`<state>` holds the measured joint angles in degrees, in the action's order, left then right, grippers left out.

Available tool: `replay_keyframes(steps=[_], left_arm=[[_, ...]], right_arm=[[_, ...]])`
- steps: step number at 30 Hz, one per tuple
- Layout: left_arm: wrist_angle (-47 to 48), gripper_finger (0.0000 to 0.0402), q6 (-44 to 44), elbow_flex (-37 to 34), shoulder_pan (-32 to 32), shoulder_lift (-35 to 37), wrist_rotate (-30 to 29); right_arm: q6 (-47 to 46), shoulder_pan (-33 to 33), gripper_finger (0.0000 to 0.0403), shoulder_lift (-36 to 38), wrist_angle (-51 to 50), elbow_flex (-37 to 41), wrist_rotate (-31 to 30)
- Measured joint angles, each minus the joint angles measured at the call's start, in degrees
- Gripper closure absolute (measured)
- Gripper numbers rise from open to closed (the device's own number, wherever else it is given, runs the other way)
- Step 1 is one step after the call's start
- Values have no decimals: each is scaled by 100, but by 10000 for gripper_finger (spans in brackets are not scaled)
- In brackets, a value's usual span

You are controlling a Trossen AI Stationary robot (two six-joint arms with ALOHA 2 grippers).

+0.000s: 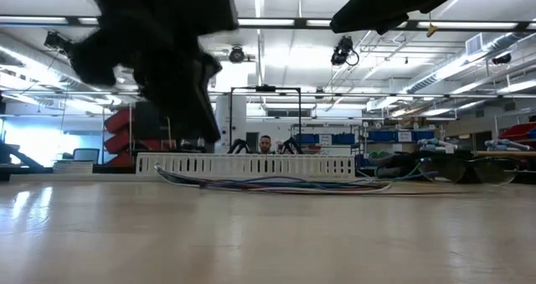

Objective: Ziptie cables
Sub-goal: Wrap the colored wires together using a zip tie

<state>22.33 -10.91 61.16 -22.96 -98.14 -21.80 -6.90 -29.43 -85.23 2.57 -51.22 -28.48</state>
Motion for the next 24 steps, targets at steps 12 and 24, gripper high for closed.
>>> replay_keyframes(steps=[12,24], left_arm=[[506,400,-285,-205,-133,154,266],[-124,312,585,-674,166,52,238]], right_arm=[[-415,107,355,0,-356,0,-1],[-398,107,355,0,-363,0,1]])
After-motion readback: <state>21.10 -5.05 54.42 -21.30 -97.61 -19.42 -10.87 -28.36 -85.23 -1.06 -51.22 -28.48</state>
